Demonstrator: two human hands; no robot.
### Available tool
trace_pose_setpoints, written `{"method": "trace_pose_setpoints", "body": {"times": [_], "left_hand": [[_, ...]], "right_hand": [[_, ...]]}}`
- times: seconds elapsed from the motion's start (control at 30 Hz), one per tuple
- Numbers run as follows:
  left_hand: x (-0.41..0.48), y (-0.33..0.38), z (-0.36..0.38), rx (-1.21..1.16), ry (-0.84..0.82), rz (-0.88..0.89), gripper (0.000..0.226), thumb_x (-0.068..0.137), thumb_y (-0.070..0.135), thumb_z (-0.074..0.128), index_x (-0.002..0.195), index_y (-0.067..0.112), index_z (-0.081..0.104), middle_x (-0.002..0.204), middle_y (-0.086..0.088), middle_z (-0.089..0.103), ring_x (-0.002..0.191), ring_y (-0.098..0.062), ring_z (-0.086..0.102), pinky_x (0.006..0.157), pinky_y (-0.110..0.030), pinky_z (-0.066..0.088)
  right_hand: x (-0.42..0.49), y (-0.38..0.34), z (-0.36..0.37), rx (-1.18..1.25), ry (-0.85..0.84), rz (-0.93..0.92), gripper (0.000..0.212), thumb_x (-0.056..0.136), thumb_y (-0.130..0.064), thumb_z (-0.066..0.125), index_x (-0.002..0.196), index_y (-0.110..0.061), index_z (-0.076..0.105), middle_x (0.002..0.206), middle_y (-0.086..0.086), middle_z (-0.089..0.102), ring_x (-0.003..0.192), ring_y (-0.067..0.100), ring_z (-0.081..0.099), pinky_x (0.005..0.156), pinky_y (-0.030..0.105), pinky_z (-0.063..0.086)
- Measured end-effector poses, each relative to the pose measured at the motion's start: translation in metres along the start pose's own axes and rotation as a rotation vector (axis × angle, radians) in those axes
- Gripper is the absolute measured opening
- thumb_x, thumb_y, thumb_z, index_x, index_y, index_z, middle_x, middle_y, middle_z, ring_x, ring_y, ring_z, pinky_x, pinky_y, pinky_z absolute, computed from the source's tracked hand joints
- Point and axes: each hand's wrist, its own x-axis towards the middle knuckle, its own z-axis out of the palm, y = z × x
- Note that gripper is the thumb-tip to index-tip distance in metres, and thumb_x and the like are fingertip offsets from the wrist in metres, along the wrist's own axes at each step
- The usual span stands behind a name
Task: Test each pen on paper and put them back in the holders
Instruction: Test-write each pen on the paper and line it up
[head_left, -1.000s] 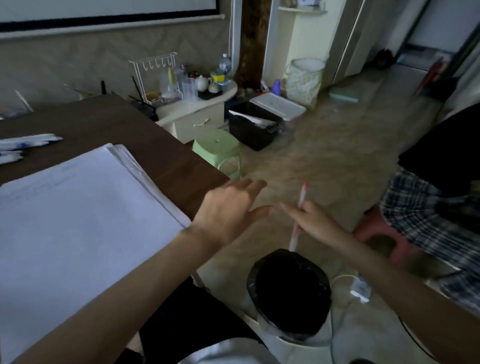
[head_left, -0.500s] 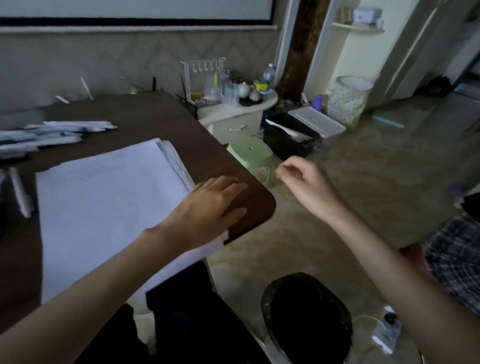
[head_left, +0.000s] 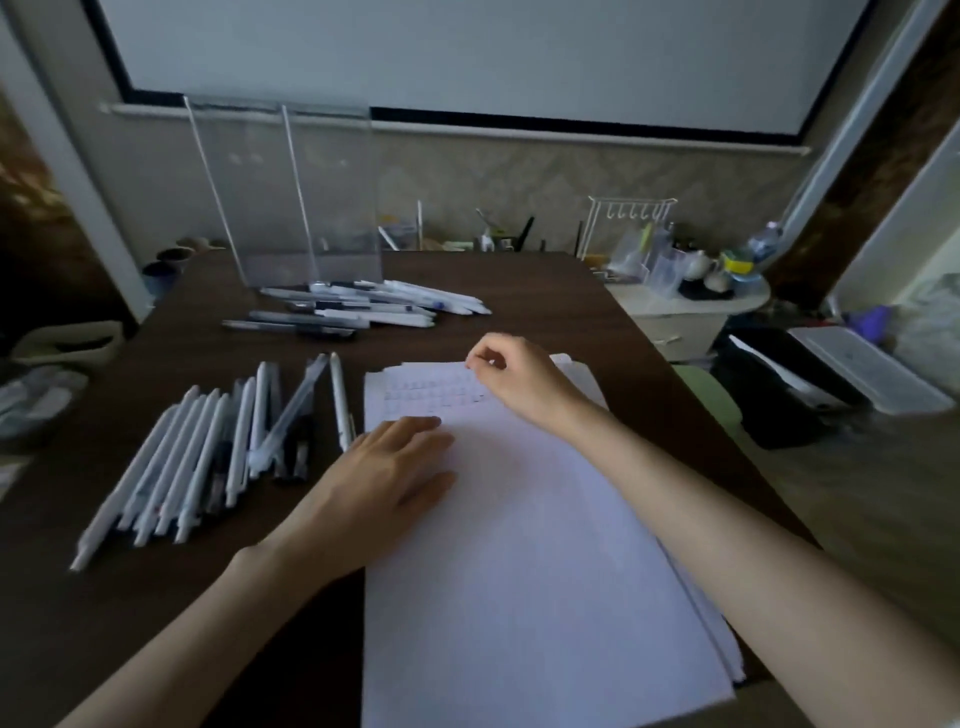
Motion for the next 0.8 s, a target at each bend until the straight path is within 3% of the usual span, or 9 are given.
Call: {"method": "trace_pose_setpoints", "body": {"times": [0.13,0.3,0.37,0.5,0.63,0.73,0.8], "left_hand": [[0.001,-0.009,0.006,-0.08,0.004,0.011,0.053,0.088,0.051,0.035,0.121,0.017,0.059,0.129,-0.003,0.053,0.114,-0.022,0.053,0.096,-0.035,0.042],[0.001,-0.008,0.007,-0.081,0.013,0.005,0.053,0.088,0.048,0.03,0.124,0.019,0.055,0.131,-0.001,0.05,0.118,-0.019,0.047,0.099,-0.033,0.035],[0.002,-0.006,0.006,-0.083,0.015,0.009,0.054,0.087,0.048,0.028,0.126,0.019,0.054,0.132,-0.001,0.049,0.12,-0.019,0.045,0.099,-0.032,0.033],[0.002,-0.005,0.005,-0.082,0.008,0.025,0.056,0.086,0.047,0.025,0.127,0.019,0.051,0.134,0.0,0.046,0.123,-0.018,0.041,0.101,-0.034,0.032],[0.002,-0.007,0.008,-0.084,0.01,0.042,0.053,0.088,0.046,0.026,0.127,0.02,0.05,0.133,0.001,0.046,0.122,-0.016,0.041,0.101,-0.035,0.033],[0.001,-0.009,0.01,-0.087,0.012,0.038,0.053,0.088,0.046,0.025,0.127,0.02,0.05,0.134,0.0,0.046,0.124,-0.017,0.041,0.102,-0.036,0.033],[0.002,-0.009,0.011,-0.084,0.019,0.037,0.053,0.088,0.047,0.026,0.126,0.019,0.051,0.134,-0.001,0.047,0.124,-0.019,0.042,0.102,-0.037,0.034]], "right_hand": [[0.048,-0.009,0.028,-0.04,-0.002,-0.075,0.015,0.092,-0.007,0.051,0.097,-0.002,0.064,0.089,0.001,0.059,0.08,0.013,0.053,0.06,0.018,0.034],[0.093,-0.027,0.056,-0.099,0.018,-0.202,0.015,0.091,-0.001,0.05,0.097,-0.003,0.064,0.101,0.007,0.064,0.092,0.018,0.057,0.08,0.027,0.045],[0.104,-0.035,0.07,-0.122,-0.024,-0.254,0.013,0.091,-0.005,0.053,0.098,-0.004,0.064,0.102,0.01,0.065,0.095,0.02,0.058,0.083,0.033,0.048],[0.116,-0.049,0.098,-0.298,-0.127,-0.329,0.021,0.091,-0.021,0.059,0.108,-0.01,0.062,0.113,0.008,0.061,0.109,0.022,0.051,0.089,0.033,0.041],[0.121,-0.055,0.105,-0.504,-0.061,-0.309,0.026,0.092,-0.029,0.057,0.111,-0.012,0.064,0.115,0.008,0.056,0.115,0.025,0.046,0.092,0.035,0.038],[0.111,-0.056,0.09,-0.425,0.034,-0.293,0.019,0.09,-0.021,0.061,0.103,-0.008,0.067,0.104,0.008,0.06,0.105,0.023,0.05,0.091,0.035,0.041],[0.096,-0.052,0.069,-0.277,0.045,-0.239,0.015,0.089,-0.016,0.062,0.099,-0.006,0.066,0.078,-0.002,0.058,0.076,0.013,0.053,0.075,0.031,0.044]]}}
